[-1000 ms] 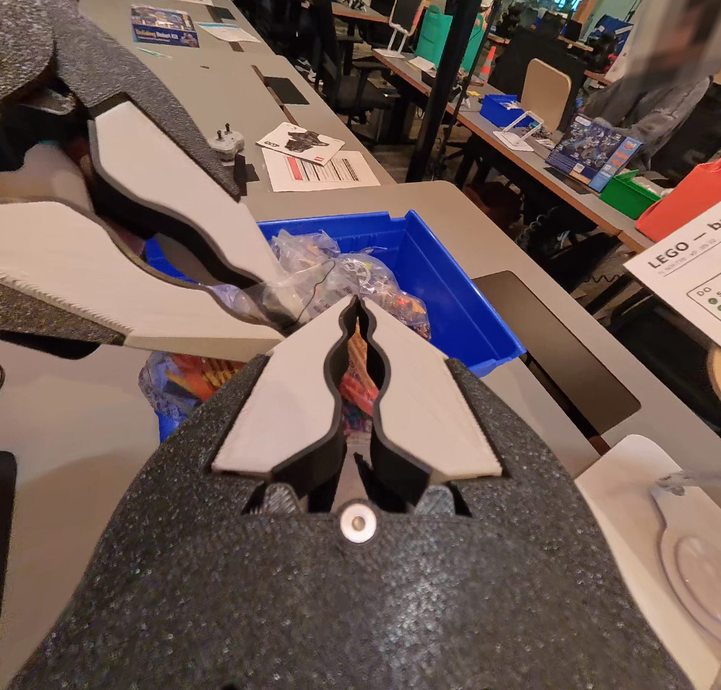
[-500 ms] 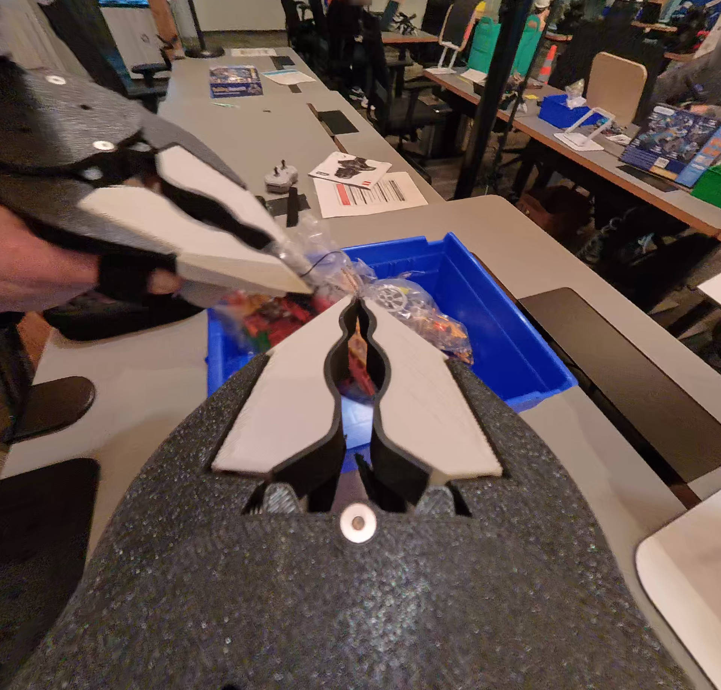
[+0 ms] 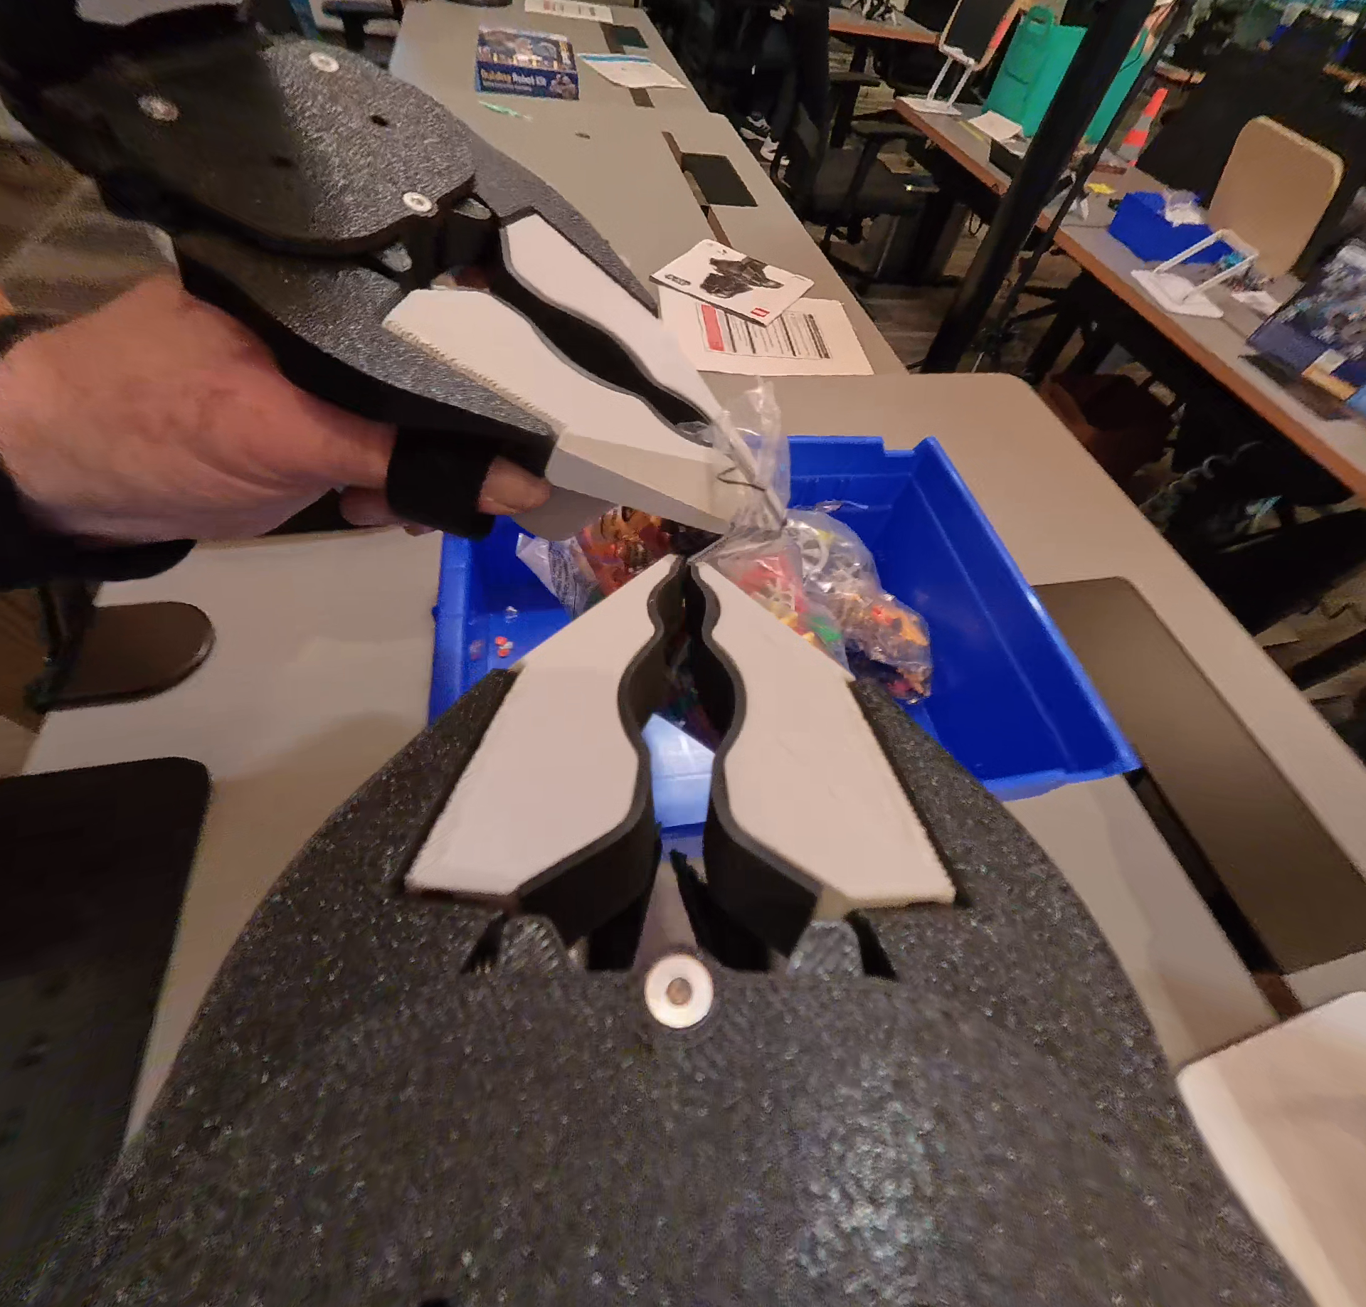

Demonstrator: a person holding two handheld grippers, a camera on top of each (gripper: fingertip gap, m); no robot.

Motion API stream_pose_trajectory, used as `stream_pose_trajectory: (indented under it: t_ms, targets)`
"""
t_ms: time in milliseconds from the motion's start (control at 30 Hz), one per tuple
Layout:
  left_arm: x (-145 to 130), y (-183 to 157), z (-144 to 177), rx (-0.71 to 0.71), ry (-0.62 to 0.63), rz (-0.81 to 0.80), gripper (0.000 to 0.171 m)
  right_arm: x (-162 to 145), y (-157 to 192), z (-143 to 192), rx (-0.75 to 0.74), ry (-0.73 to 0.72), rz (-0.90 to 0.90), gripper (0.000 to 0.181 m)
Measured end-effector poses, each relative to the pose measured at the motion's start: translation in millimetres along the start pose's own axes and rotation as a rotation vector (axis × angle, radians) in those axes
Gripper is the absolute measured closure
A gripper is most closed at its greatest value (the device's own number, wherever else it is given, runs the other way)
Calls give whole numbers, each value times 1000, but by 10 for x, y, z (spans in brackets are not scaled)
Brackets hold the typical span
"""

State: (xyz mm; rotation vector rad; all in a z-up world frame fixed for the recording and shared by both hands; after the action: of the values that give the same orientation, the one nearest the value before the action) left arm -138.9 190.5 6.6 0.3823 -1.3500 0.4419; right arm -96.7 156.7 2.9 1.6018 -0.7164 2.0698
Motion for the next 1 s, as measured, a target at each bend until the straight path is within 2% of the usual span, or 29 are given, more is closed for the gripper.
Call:
stream_pose_trajectory:
  t_ms: [67,167,267,333,367,433,567,700,833,1000]
  targets:
    - [27,28,-34,33,-9,2,171,31,-17,-30,-25,10,52,181]
    - [86,91,-36,61,-59,108,171,97,-36,-41,-88,6,117,181]
    - [134,63,-7,64,-67,17,171,155,-45,7,-172,-20,150,181]
    - [198,84,39,57,-66,39,171,170,-95,81,-249,-56,146,181]
    - [200,84,51,65,-44,3,171,190,-109,128,-265,-83,142,173]
    - [226,50,70,59,-30,-9,171,216,-111,188,-243,-100,111,138]
    - [298,-61,79,-3,-37,-18,171,236,-215,189,-233,-90,142,122]
    - [338,-239,57,-71,-20,-43,171,223,-297,138,-178,-75,192,153]
    - [385,-235,58,-89,-23,-47,171,243,-232,117,-163,-87,198,180]
    - [365,-250,93,-109,-27,-21,171,229,-263,146,-114,-94,132,179]
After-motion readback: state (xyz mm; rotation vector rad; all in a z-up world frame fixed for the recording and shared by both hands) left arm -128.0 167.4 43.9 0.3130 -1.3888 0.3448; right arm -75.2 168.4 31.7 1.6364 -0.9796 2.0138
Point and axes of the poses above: each gripper's, where its closed fingertips meet, z back along the fingers, x out of its top, y = z × x across the jaws, the point moved 4 cm from there along z, back along the fingers, and after that the axes turned 10 degrees about -y, right-handed, at the moved point
